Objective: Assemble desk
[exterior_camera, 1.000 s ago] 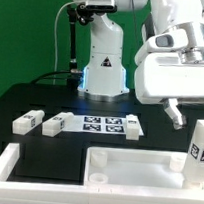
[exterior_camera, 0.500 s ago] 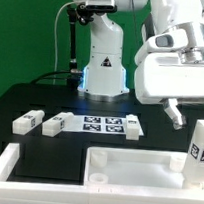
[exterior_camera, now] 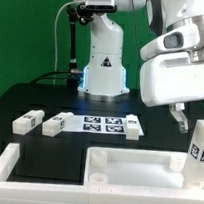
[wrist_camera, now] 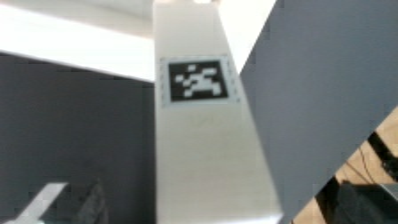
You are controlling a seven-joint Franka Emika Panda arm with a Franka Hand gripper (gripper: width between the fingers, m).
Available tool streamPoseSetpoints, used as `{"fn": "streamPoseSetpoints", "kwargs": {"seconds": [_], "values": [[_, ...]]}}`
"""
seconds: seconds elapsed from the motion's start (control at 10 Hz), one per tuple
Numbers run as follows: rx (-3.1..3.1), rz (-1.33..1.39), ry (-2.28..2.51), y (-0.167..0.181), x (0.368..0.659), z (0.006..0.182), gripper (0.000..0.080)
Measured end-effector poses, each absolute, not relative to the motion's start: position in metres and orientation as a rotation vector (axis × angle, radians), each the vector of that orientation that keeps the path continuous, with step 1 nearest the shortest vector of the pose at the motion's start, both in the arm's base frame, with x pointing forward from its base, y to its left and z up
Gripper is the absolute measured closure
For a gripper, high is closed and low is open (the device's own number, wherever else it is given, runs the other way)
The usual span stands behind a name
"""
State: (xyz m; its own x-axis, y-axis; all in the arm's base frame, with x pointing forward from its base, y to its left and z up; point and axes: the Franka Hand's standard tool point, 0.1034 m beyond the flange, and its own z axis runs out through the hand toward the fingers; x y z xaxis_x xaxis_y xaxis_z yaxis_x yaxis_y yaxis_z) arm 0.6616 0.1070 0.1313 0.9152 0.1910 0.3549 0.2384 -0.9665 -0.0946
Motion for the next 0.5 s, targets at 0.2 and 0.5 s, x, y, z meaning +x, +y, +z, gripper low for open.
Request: {"fn": "streamPoseSetpoints", "kwargs": {"seconds": [0.2, 0.5], "values": [[-2.942, -0.343, -0.34, 0.114, 0.657, 0.133, 0.015], [-2.995, -0.13, -0.275, 0.103, 0.662, 0.13, 0.015]]}}
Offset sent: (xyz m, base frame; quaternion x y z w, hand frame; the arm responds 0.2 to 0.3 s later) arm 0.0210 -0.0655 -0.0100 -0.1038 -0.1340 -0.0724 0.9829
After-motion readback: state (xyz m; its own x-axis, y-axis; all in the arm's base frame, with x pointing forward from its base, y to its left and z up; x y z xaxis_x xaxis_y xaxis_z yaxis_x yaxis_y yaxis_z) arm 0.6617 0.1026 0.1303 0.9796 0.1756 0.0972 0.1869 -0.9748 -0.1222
